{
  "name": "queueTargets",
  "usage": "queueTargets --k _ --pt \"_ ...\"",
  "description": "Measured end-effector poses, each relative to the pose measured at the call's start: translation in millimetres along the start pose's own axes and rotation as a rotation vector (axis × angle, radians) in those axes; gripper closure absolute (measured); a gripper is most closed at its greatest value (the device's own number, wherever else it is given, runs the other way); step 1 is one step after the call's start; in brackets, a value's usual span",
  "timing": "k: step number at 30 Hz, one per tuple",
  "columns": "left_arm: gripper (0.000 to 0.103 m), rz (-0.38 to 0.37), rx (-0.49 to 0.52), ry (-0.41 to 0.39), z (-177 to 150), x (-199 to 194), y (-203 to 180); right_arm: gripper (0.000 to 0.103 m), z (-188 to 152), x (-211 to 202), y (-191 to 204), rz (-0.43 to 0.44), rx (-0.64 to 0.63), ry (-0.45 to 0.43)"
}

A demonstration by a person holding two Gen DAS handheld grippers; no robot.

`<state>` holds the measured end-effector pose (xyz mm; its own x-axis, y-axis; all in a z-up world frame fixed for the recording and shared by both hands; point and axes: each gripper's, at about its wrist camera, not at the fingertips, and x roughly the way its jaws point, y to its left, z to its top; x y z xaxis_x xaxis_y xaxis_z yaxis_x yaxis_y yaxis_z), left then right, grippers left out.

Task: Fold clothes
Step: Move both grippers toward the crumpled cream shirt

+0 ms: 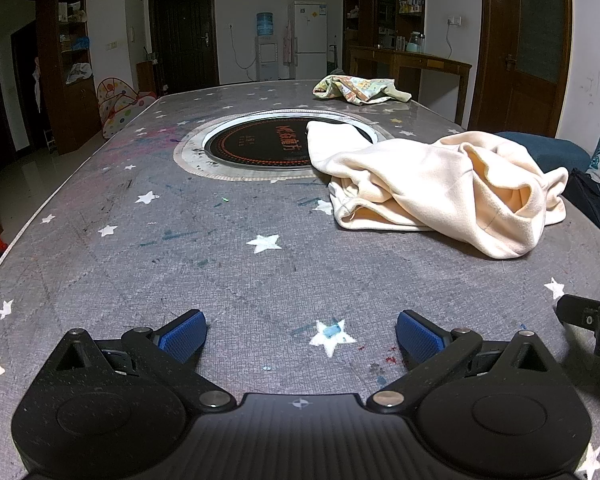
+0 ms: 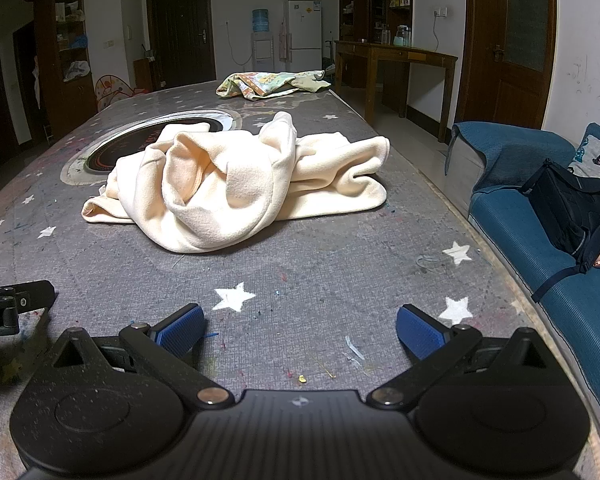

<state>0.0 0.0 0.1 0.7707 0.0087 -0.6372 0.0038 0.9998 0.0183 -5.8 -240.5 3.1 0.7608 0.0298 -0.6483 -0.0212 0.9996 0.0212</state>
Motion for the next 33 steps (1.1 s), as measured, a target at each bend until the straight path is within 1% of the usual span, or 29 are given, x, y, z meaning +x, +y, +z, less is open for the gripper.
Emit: queueTargets --k 8,16,24,29,33 --pt "0.0 0.002 -0.006 0.007 -1.2 -2.9 -1.8 0.0 1.4 -2.0 -1.0 0.01 -0.009 0.001" --pt "0.0 -0.033 0.006 -0.007 6.4 -13.1 -12.3 0.0 10.3 -14.3 0.3 0.034 -0.054 -0.046" --pt "0.0 -0.054 0.018 -0.021 18.8 -26.0 -21.2 0.0 23.7 -28.5 0.7 0.102 -0.09 -0.097" --pt "0.0 -0.066 0.033 -0.05 24.7 -36.6 -24.1 0.0 30.2 -38.8 1.7 0.145 -0.115 -0.135" --pt "0.0 -0.071 0.048 -0.075 29.3 -45.9 -27.6 0.0 36.0 -44.3 1.2 0.174 -0.112 -0.144"
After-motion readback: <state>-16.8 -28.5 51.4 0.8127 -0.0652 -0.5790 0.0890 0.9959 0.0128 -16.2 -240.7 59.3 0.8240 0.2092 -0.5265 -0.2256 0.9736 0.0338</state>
